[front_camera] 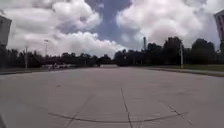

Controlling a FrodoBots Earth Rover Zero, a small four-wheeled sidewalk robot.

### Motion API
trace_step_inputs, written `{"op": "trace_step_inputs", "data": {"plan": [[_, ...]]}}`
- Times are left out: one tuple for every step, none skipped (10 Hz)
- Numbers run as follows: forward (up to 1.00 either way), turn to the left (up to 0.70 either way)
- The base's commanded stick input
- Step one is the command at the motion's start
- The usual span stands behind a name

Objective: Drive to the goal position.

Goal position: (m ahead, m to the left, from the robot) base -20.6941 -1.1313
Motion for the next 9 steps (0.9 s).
{"op": "trace_step_inputs", "data": {"plan": [[1.00,0.00],[1.00,0.00],[1.00,0.00],[1.00,0.00],[1.00,0.00],[1.00,0.00],[1.00,0.00],[1.00,0.00],[1.00,0.00]]}}
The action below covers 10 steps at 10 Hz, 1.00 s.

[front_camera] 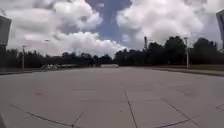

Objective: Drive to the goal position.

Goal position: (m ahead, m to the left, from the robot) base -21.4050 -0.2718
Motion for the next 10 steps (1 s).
{"op": "trace_step_inputs", "data": {"plan": [[1.00,0.00],[1.00,0.00],[1.00,0.00],[1.00,0.00],[1.00,0.00],[1.00,0.00],[1.00,0.00],[1.00,0.00],[1.00,0.00],[1.00,0.00]]}}
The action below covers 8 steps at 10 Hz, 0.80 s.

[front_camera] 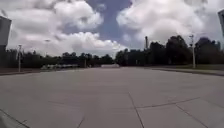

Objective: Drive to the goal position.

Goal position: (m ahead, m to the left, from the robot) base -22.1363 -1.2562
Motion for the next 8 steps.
{"op": "trace_step_inputs", "data": {"plan": [[1.00,0.00],[1.00,0.00],[1.00,0.00],[1.00,0.00],[1.00,0.00],[1.00,0.00],[1.00,0.00],[1.00,0.00]]}}
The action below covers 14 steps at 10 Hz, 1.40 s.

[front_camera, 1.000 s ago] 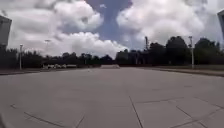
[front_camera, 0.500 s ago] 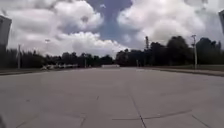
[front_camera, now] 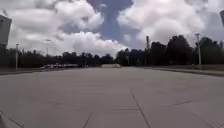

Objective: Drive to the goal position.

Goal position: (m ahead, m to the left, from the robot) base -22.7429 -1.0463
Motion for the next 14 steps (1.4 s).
{"op": "trace_step_inputs", "data": {"plan": [[1.00,0.00],[1.00,0.00],[1.00,0.00],[1.00,0.00],[1.00,0.00],[1.00,0.00],[1.00,0.00],[1.00,0.00],[1.00,0.00],[1.00,0.00],[1.00,0.00],[1.00,0.00],[1.00,0.00],[1.00,0.00]]}}
